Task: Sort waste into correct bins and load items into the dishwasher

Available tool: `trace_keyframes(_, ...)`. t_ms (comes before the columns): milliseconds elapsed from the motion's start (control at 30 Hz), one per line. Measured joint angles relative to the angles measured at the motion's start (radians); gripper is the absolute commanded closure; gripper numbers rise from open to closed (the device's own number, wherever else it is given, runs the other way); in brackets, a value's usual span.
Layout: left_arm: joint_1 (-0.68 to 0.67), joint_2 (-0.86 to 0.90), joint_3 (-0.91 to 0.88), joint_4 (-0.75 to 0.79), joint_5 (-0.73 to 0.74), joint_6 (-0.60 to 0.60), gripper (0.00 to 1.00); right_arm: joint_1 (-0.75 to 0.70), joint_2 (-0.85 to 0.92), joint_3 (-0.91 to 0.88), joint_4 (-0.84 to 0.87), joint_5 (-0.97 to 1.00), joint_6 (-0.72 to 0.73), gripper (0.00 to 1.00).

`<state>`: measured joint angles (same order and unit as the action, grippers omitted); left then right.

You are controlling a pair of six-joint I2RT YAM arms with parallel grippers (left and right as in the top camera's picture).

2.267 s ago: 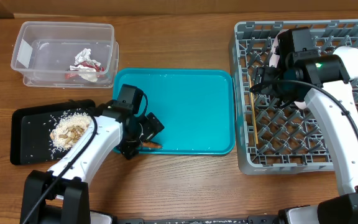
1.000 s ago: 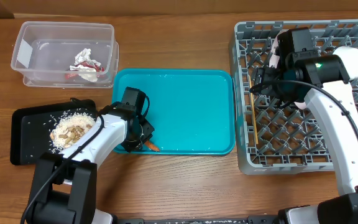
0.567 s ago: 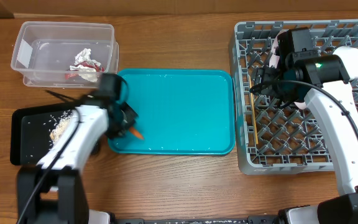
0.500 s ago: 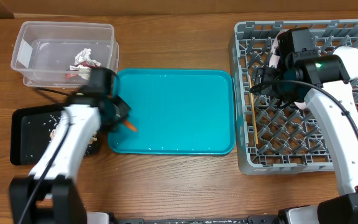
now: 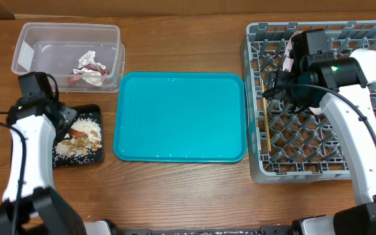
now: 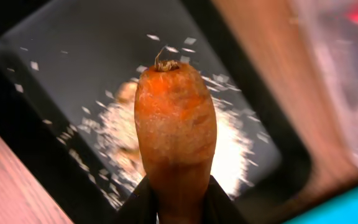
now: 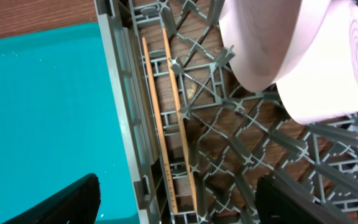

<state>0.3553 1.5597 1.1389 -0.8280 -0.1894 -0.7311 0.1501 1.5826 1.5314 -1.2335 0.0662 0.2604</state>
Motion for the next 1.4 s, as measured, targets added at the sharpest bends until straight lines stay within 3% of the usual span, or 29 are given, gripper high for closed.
trace_keyframes(267,0.039,0.159,-0.001,0.014,-0.056,0.026,0.87,0.000,0.000,0.000,-0.015,0.000,0.000,0.18)
trace_keyframes(433,0.040,0.216,-0.002,0.013,-0.062,0.040,0.66,0.000,0.000,0.000,-0.015,0.000,0.000,0.18)
trace_keyframes(733,0.040,0.219,0.028,-0.044,-0.045,0.079,0.47,0.000,0.000,0.000,-0.013,0.000,0.000,0.18)
trace_keyframes(800,0.040,0.217,0.083,-0.091,-0.014,0.092,0.46,0.000,0.000,0.000,-0.004,0.001,0.000,0.16)
trace_keyframes(933,0.034,0.196,0.228,-0.135,0.100,0.140,0.42,0.000,0.000,0.000,0.047,-0.001,0.000,0.00)
trace_keyframes(967,0.026,0.184,0.266,-0.135,0.137,0.161,0.39,0.000,0.000,0.000,0.066,0.000,-0.002,0.00)
trace_keyframes(1200,-0.185,0.115,0.436,-0.198,0.317,0.399,0.10,-0.001,0.000,0.000,0.253,-0.175,-0.064,0.00)
trace_keyframes(1400,-0.417,0.114,0.440,-0.522,0.320,0.549,0.06,0.000,0.000,0.000,0.129,-0.314,-0.167,0.00)
